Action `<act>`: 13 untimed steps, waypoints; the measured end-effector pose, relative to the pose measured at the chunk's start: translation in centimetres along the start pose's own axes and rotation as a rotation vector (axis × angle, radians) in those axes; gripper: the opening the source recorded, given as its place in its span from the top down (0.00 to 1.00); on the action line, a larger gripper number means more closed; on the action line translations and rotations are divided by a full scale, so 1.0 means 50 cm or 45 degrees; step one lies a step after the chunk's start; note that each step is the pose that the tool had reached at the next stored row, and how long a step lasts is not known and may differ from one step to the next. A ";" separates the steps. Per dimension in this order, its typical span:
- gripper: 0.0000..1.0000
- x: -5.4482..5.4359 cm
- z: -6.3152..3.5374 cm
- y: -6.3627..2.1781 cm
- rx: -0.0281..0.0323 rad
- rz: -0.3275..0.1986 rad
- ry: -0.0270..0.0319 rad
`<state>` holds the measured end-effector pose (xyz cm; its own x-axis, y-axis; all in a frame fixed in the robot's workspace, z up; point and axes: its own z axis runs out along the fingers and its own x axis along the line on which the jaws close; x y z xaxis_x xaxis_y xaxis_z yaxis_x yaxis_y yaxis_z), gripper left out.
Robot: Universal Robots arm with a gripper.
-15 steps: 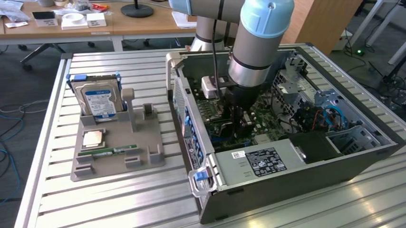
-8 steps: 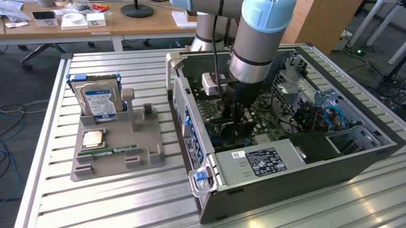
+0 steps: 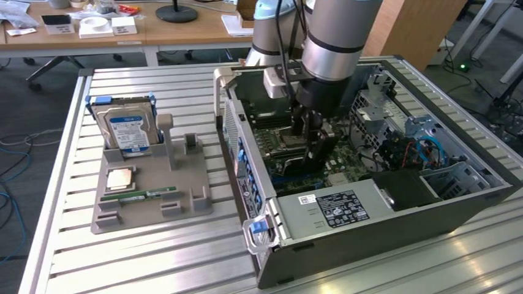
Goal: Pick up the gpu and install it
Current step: 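Insert the gpu into the slot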
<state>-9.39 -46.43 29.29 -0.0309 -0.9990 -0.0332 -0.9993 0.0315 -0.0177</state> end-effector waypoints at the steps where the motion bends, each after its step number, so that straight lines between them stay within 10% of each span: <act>1: 0.25 0.000 -0.007 0.000 0.0001 0.000 0.0000; 13: 0.25 -0.002 -0.054 -0.001 0.0000 0.000 -0.0001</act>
<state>-9.39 -46.42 32.01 -0.0310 -0.9990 -0.0332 -0.9993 0.0316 -0.0178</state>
